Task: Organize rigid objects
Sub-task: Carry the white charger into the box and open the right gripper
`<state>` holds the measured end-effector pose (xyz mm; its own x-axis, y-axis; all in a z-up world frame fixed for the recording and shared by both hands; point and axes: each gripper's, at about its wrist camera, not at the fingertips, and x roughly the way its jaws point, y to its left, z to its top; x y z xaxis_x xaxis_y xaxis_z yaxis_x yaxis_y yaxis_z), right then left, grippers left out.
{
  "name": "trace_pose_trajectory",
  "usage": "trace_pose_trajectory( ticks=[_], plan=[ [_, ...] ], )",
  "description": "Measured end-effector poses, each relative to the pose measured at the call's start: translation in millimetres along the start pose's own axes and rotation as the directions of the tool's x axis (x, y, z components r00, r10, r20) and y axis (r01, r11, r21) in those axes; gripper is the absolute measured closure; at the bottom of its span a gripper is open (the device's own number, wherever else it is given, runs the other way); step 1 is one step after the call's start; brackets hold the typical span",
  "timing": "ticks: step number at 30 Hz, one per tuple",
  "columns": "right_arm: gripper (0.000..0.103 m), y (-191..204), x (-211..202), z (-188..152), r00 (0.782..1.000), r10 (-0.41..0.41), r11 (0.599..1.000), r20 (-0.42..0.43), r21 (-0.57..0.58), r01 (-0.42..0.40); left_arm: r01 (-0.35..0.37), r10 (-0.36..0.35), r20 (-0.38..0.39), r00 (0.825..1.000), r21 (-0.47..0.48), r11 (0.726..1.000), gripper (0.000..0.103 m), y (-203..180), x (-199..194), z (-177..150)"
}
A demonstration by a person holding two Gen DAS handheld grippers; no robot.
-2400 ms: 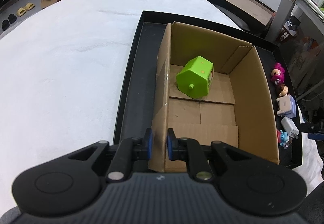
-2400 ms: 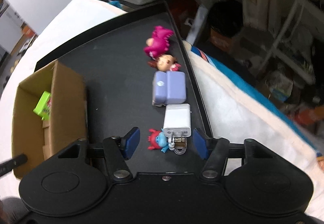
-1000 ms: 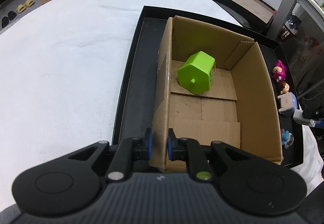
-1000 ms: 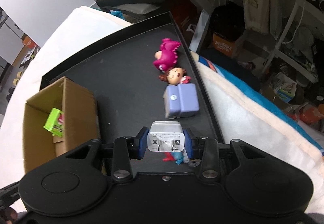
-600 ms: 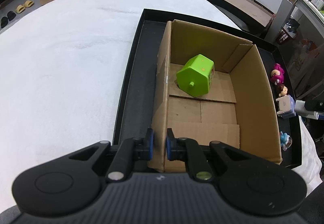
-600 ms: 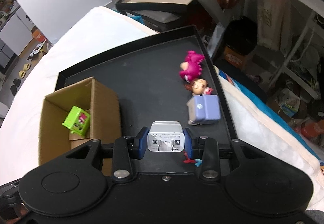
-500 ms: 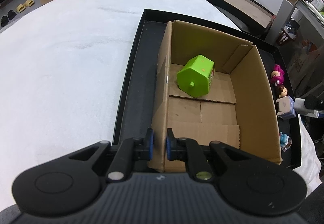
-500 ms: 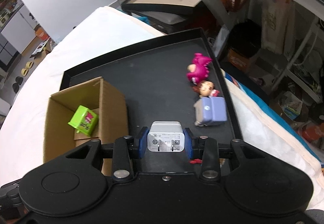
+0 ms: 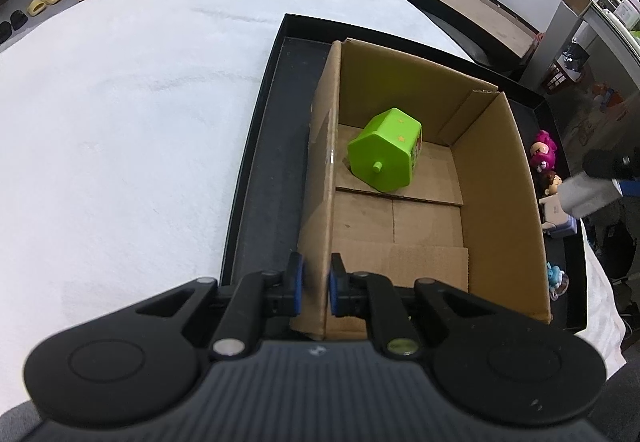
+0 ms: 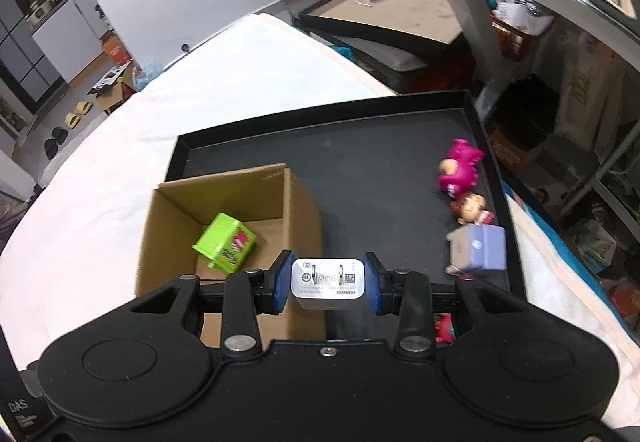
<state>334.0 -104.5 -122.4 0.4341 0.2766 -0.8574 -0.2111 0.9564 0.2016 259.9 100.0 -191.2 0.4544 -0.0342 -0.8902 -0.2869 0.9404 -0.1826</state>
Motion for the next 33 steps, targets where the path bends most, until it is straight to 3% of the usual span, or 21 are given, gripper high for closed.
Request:
trace_pose_trajectory(
  ticks=[11,20,26,33],
  plan=[
    [0.066,37,12,7,0.999,0.042,0.996,-0.008,-0.073,-0.042,0.005,-0.004,-0.019,1.000,0.031,1.000,0.091,-5,1,0],
    [0.066,56,36,21,1.000,0.008,0.995,-0.024,-0.099,-0.011,0.021,-0.020,-0.026,0.999,0.026,0.999,0.091,-2,3,1],
    [0.055,56,31,29,1.000,0.009,0.997,0.010,-0.082,-0.008,0.033,-0.032,-0.030,0.999,0.021,0.999,0.089,-1,3,2],
    [0.048,41,25,14,0.999,-0.012,0.996,-0.030,-0.086,0.009,0.040,-0.040,-0.027,0.999,0.010,0.999,0.089,0,3,1]
  ],
)
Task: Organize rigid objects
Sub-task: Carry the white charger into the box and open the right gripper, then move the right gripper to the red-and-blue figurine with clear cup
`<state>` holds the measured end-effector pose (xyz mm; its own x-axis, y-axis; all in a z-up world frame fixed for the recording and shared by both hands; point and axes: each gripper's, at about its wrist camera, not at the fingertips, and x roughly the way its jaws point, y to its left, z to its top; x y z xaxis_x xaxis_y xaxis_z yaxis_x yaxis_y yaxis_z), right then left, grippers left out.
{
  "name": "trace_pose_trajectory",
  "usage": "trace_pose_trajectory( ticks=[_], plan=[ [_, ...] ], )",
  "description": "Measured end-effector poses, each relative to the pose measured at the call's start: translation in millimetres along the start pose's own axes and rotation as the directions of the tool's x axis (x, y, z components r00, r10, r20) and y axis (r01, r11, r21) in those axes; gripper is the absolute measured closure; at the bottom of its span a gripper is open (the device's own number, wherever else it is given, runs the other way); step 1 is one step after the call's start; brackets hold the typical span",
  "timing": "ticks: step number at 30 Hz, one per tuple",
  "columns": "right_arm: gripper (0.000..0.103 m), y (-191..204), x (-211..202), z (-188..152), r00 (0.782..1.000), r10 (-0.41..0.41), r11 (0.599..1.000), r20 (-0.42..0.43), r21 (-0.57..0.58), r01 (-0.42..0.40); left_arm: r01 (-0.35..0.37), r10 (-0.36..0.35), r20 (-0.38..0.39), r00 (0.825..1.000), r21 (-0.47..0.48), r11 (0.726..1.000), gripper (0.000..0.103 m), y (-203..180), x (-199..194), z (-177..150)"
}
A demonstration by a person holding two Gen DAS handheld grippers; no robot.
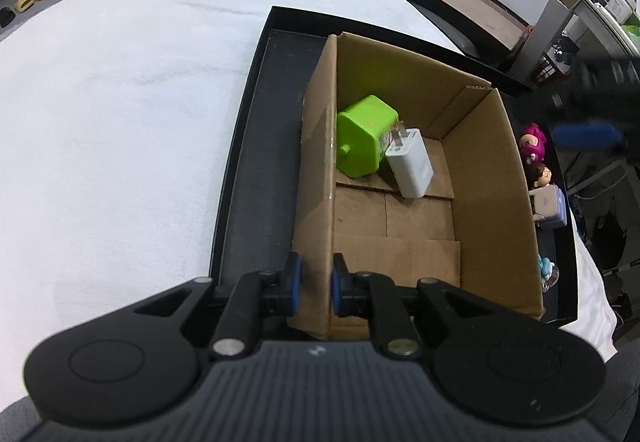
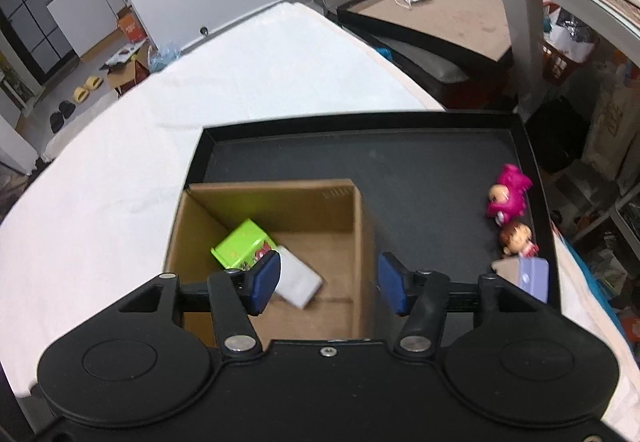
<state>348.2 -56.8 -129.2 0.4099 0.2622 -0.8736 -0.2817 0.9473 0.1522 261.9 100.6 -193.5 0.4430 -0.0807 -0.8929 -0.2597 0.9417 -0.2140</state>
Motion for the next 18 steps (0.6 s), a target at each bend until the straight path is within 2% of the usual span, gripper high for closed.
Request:
trace_pose_trajectory(
  ticks=[6,18],
  plan=[
    [0.044,-24,-12,-16,0.999,-0.028,0.999,-0.021,0.025,0.029,-0.005,0.005,-0.002,1.000,-0.006,1.000,0.089,1,0,3],
    [0.043,-78,-31,-39,0.996,-0.074,0.991,-0.043,0.113,0.078,-0.025,0.026,0.039,0.999,-0.023,0.999,0.089,-1,-12,8]
  ],
)
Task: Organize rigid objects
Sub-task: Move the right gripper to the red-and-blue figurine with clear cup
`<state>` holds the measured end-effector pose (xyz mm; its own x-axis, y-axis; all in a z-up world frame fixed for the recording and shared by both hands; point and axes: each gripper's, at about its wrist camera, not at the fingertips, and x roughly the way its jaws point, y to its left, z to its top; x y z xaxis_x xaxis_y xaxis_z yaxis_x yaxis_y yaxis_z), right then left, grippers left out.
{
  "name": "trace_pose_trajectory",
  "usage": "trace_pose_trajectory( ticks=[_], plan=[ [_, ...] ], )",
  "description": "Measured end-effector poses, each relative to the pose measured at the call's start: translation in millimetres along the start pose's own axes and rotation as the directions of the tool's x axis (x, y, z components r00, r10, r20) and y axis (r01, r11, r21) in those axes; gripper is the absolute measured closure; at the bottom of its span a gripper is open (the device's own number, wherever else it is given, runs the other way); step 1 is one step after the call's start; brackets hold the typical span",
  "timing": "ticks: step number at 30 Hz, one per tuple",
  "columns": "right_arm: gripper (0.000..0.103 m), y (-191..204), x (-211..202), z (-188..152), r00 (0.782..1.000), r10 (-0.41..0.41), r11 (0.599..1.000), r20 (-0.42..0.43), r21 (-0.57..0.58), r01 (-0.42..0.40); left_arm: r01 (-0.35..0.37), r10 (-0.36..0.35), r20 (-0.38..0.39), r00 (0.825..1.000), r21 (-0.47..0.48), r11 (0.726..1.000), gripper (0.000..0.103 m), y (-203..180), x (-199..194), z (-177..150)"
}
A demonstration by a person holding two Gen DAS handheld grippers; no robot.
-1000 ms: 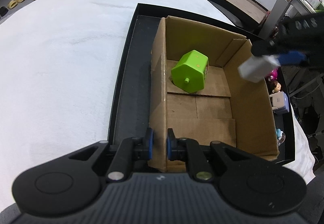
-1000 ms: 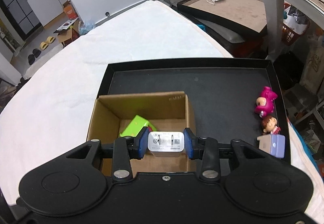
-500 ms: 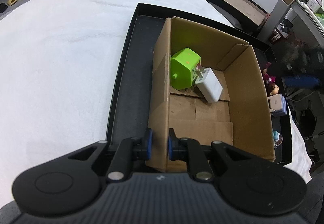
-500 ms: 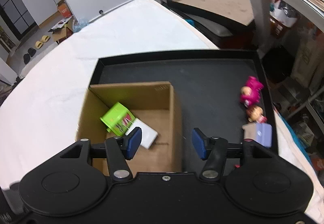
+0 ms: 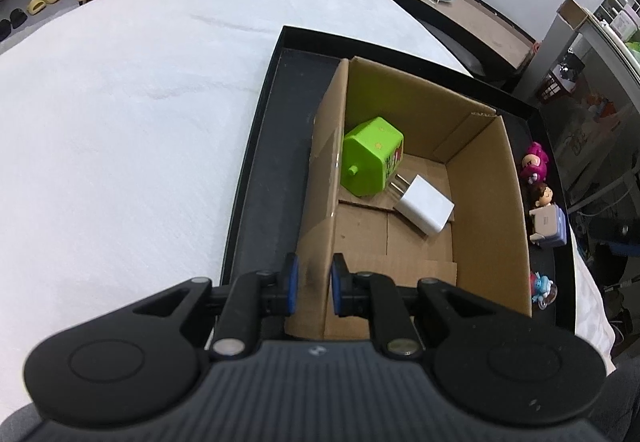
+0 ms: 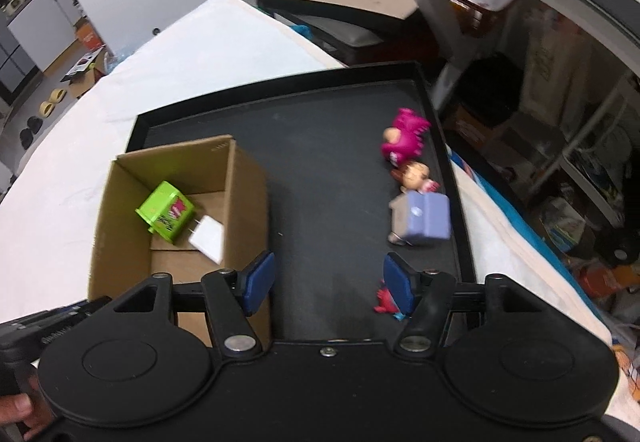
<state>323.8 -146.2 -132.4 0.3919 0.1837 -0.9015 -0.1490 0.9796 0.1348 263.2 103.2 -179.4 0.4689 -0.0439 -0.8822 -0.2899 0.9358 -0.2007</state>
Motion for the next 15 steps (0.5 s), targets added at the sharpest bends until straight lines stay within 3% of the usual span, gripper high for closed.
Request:
trace_pose_trajectory(
  ticks=[2,6,15],
  plan=[
    [0.043,-7,3,-3,1.000,-0.010,1.000,-0.015,0.021,0.010,-0.003,0.003,0.004,1.000,-0.001,1.000,0.089,0,-1,-1],
    [0.031,-22,11,-9,0.999,-0.021,0.996,-0.049,0.081,0.025,-0.005,0.005,0.012,1.000,0.005,1.000,0.089,0,-4,-2],
    [0.029,-55,41,-21,0.992,-0.006,0.975,-0.129,0.221,0.034,-0.001,0.000,0.016,1.000,0.016,1.000,0.093,-3,-3,-5]
  ],
)
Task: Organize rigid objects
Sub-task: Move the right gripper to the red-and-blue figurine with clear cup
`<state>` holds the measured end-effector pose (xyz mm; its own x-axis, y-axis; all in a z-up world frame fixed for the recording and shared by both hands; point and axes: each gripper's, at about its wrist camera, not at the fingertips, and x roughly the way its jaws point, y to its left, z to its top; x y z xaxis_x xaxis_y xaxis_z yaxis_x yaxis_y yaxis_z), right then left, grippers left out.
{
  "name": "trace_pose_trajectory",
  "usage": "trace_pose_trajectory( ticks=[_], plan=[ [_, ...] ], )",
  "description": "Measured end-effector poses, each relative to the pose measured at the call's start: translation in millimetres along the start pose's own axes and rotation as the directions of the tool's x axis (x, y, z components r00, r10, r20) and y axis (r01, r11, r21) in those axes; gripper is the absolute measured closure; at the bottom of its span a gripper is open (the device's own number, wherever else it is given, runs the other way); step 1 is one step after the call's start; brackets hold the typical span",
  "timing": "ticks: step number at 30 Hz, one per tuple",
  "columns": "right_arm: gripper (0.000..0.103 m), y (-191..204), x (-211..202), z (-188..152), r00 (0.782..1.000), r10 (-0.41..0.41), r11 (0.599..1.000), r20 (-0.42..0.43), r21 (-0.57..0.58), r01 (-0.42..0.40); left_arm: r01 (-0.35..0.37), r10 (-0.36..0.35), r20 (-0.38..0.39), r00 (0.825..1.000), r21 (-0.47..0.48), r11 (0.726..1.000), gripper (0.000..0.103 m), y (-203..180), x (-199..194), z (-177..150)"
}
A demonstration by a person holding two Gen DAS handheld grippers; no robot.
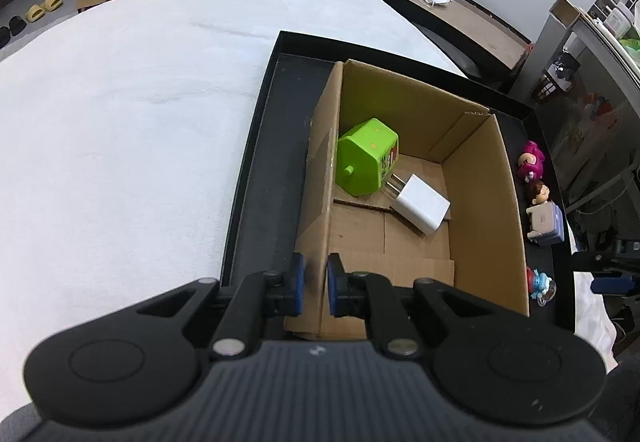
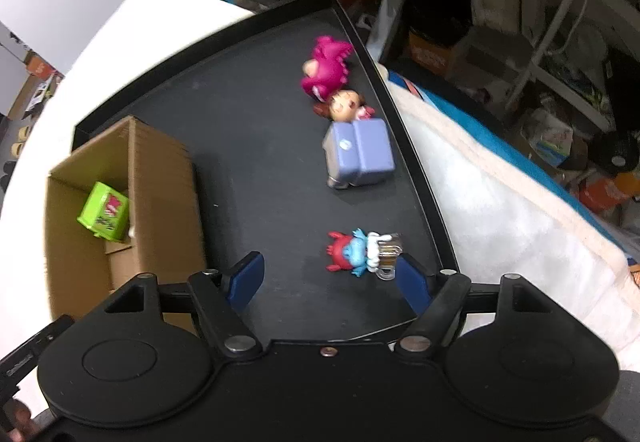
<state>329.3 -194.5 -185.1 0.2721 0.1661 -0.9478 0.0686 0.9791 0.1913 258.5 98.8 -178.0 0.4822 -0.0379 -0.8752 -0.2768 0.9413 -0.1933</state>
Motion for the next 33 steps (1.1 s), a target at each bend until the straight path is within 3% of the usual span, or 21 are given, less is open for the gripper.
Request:
trace_pose_trajectory(
  ticks=[15,27,33],
  plan=[
    [0.027,-7,48,-7,0.997,-0.082,0.997,0.008,0.002,0.082,-0.013,0.013,-0.010,1.000,0.008,1.000,0.093,-3,0,2],
    [0.027,8,64,-16,0.992,-0.120,0.988,0.032,-0.094,0.122,-0.024,0.025,-0.019,1.000,0.024,0.999,0.093,-4,1,1],
    [0.030,7,66,-16,0.992,-0.123,0.989,0.021,-0.086,0.124,-0.029,0.029,-0.022,0.999,0.034,0.999,0.093,-7,0,0]
  ],
)
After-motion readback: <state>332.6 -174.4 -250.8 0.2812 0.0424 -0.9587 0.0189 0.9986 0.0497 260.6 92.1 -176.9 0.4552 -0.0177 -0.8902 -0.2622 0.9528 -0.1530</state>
